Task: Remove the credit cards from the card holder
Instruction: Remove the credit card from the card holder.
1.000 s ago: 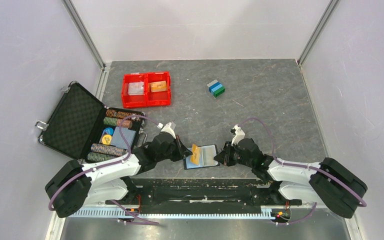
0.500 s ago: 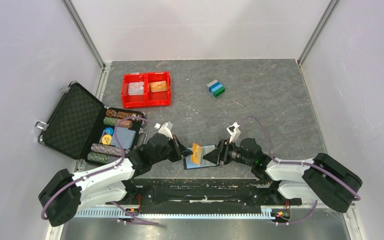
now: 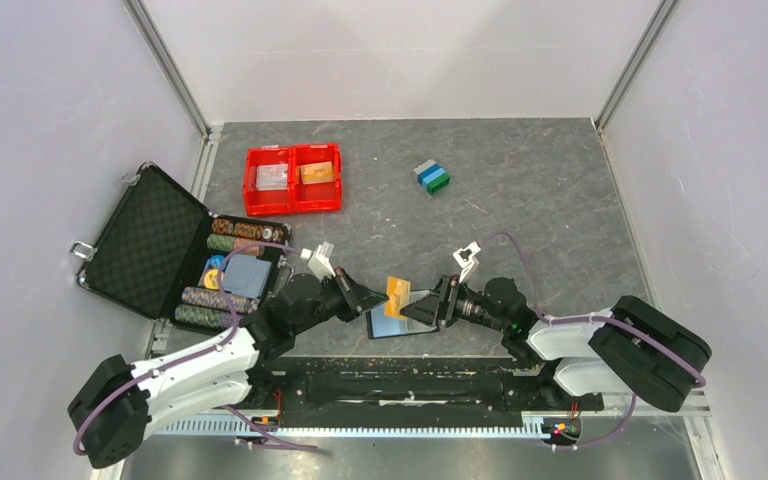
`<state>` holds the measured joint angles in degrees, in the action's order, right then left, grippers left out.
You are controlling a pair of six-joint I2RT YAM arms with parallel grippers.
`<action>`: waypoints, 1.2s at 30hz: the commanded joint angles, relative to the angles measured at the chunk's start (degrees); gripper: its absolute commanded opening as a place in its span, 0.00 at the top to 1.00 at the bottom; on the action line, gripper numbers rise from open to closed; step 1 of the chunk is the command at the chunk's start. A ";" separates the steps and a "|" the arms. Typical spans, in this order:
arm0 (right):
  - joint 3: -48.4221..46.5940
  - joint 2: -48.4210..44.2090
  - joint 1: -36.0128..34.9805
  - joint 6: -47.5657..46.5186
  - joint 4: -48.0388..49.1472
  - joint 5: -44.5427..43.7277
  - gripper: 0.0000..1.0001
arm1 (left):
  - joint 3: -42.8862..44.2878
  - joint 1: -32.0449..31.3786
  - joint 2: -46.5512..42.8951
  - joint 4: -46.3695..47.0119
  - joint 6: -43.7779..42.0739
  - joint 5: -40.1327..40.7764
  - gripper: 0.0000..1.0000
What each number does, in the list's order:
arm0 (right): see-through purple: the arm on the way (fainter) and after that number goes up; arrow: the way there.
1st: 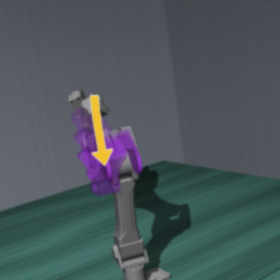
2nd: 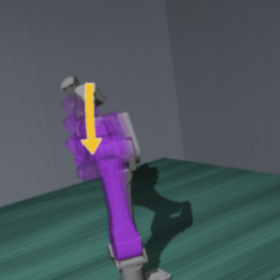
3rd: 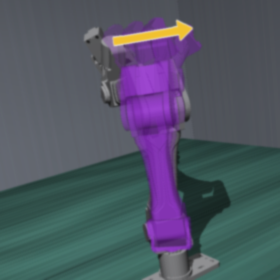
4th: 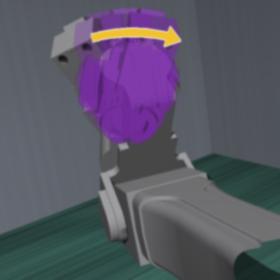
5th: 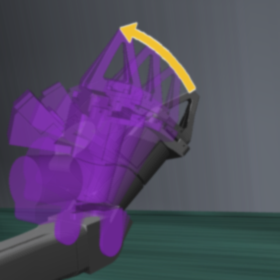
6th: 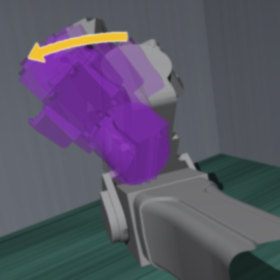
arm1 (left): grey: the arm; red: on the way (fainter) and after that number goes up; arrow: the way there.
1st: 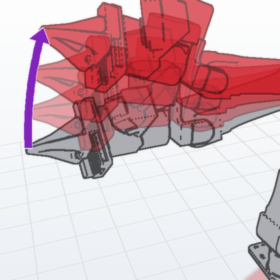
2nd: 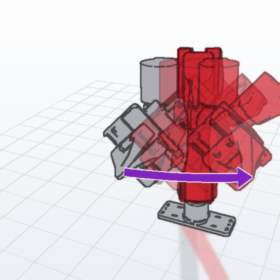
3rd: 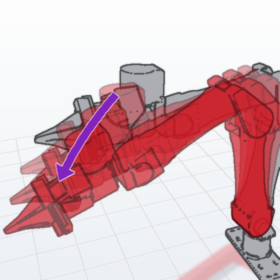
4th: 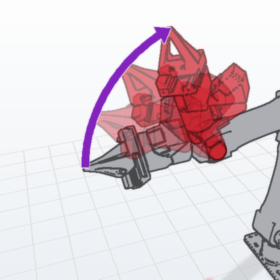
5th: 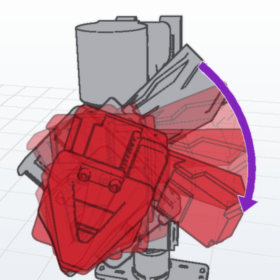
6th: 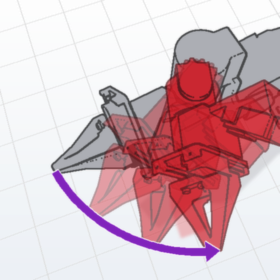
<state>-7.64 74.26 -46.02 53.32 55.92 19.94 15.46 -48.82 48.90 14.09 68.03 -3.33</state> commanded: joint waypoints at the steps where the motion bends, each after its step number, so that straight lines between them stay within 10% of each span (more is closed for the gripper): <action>1: -0.56 1.71 -0.52 2.67 7.69 1.44 0.22 | -1.43 0.30 -0.97 7.52 4.00 -0.97 0.98; 12: -0.09 1.63 0.93 1.41 13.33 7.66 1.00 | 2.03 0.30 1.52 3.05 -1.80 -4.41 0.85; 17: -0.03 -2.70 2.24 -5.23 6.69 17.62 1.00 | 8.44 0.30 -2.66 -11.12 -9.87 -4.36 0.44; 21: -1.80 -7.08 2.25 -13.97 -5.00 24.65 1.00 | 16.27 0.30 -3.28 -23.08 -19.38 -5.28 0.31; 36: -1.48 -14.20 2.21 -17.96 -9.21 35.87 1.00 | 38.10 0.35 10.14 -43.97 -45.07 -30.25 0.49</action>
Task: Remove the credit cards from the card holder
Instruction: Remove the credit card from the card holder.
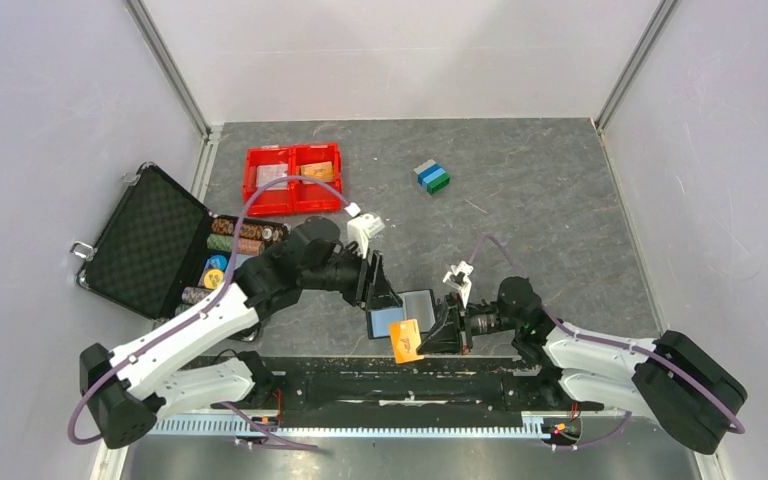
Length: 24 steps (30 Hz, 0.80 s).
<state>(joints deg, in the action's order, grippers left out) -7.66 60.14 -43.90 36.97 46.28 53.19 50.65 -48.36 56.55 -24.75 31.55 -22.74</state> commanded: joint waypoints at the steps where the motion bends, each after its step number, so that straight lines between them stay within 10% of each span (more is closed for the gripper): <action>1: -1.44 0.02 0.13 -1.41 0.59 2.62 1.00 | 2.96 -0.08 3.06 -5.09 -9.01 -11.85 0.50; 17: -1.05 1.53 0.04 3.14 7.58 3.74 1.00 | 5.35 -0.11 10.95 -6.45 -13.50 -17.77 0.54; 24: -1.51 2.66 0.04 3.63 8.11 3.94 1.00 | 5.87 -0.16 13.01 -6.45 -14.93 -19.27 0.77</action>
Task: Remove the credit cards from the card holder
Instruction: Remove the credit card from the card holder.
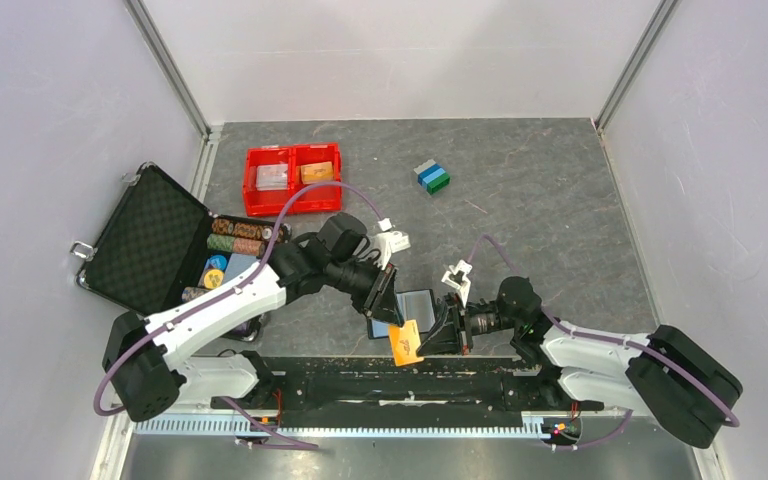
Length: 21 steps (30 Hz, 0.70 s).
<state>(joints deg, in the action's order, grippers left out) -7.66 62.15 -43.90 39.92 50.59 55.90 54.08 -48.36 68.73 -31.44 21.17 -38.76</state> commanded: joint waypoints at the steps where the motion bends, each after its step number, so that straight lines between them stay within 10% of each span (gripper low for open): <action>1: -1.59 0.82 0.03 0.75 3.89 1.15 1.00 | 2.35 -0.07 0.92 0.24 -4.63 -3.78 0.82; 9: -2.09 2.36 0.04 1.26 5.20 1.19 1.00 | 1.73 -0.11 0.43 1.61 -3.89 -7.39 0.98; 17: -2.60 3.70 0.04 2.42 7.16 1.91 1.00 | 2.40 -0.14 2.70 0.28 -4.35 -6.86 0.76; 21: -2.53 3.52 0.04 2.57 7.07 1.87 1.00 | 3.13 -0.07 3.87 -0.90 -5.22 -6.53 0.98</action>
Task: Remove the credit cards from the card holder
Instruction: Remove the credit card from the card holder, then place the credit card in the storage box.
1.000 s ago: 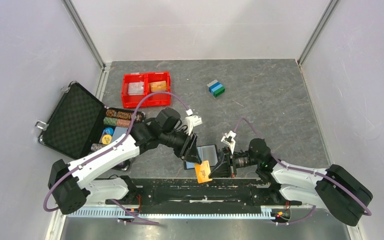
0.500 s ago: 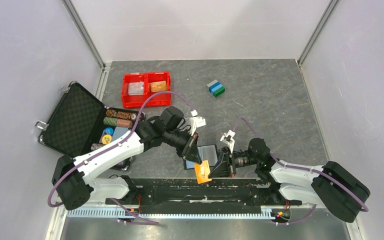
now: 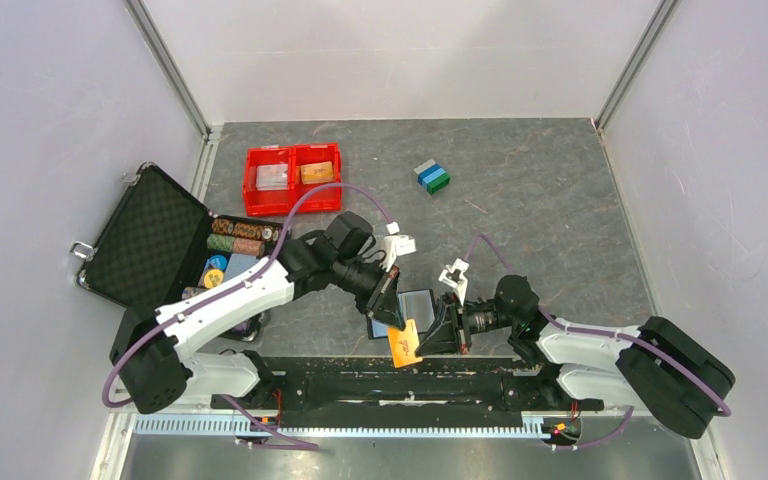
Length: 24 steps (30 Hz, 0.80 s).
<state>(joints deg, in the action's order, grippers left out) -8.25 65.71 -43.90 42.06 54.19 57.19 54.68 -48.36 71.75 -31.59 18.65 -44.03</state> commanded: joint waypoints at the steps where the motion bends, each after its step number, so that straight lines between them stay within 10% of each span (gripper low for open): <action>1: -1.85 -0.08 0.04 0.44 3.34 0.41 1.00 | 2.69 -0.07 0.70 -0.75 -2.75 -0.45 0.98; 15: -2.06 -13.05 2.94 -4.00 -13.69 -12.42 0.18 | 5.80 24.42 -4.18 0.78 2.35 11.50 0.98; 24: -5.78 -22.12 3.03 -10.27 -30.34 -22.66 0.02 | 10.81 39.01 -0.13 9.47 10.25 35.50 0.98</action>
<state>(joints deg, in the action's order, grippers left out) -10.35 46.04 -41.01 35.92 32.08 40.80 62.37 -13.78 69.14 -29.17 22.44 -18.96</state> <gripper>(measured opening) 0.979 0.033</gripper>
